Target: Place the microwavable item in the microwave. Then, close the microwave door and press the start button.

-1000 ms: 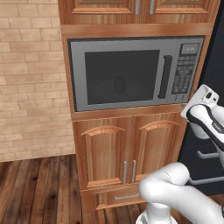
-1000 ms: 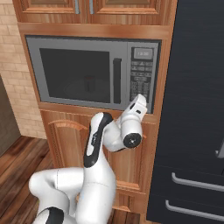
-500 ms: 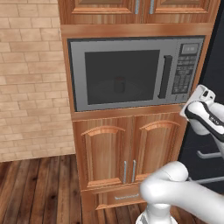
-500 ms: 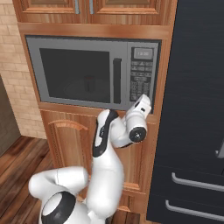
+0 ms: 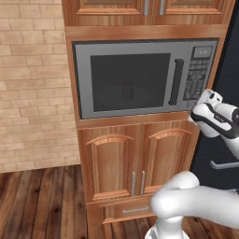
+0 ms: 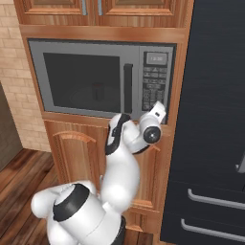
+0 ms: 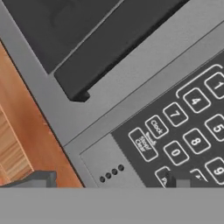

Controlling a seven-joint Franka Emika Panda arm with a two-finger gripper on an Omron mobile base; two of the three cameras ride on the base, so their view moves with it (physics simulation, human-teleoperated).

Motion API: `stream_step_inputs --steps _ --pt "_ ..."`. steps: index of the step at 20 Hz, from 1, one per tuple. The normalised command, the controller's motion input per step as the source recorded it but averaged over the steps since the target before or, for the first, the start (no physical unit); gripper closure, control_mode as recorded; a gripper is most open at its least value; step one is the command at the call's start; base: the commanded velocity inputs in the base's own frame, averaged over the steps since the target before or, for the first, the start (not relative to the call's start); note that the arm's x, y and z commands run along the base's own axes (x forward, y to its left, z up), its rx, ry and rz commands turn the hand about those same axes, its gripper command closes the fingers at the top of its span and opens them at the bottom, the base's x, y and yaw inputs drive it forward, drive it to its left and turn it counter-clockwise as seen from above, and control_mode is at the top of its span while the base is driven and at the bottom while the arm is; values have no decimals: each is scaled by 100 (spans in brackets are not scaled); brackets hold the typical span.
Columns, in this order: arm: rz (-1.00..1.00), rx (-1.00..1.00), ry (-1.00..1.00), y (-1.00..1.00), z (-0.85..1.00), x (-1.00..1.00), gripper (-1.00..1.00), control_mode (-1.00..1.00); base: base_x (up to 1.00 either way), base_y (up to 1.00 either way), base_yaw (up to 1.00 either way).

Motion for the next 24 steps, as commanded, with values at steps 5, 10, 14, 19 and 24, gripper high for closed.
stream_step_inputs --steps 5,10,14,19,24 --pt "0 0 6 -15 -11 21 -100 -100 0 0 0" --pt "0 0 3 -20 -11 16 -100 -100 0 0 0" --pt "0 0 3 -8 -16 27 -100 -100 0 0 0" --pt "0 0 4 0 -15 35 -100 -100 0 0 0" --pt "0 0 3 0 -21 35 -100 -100 0 0 0"
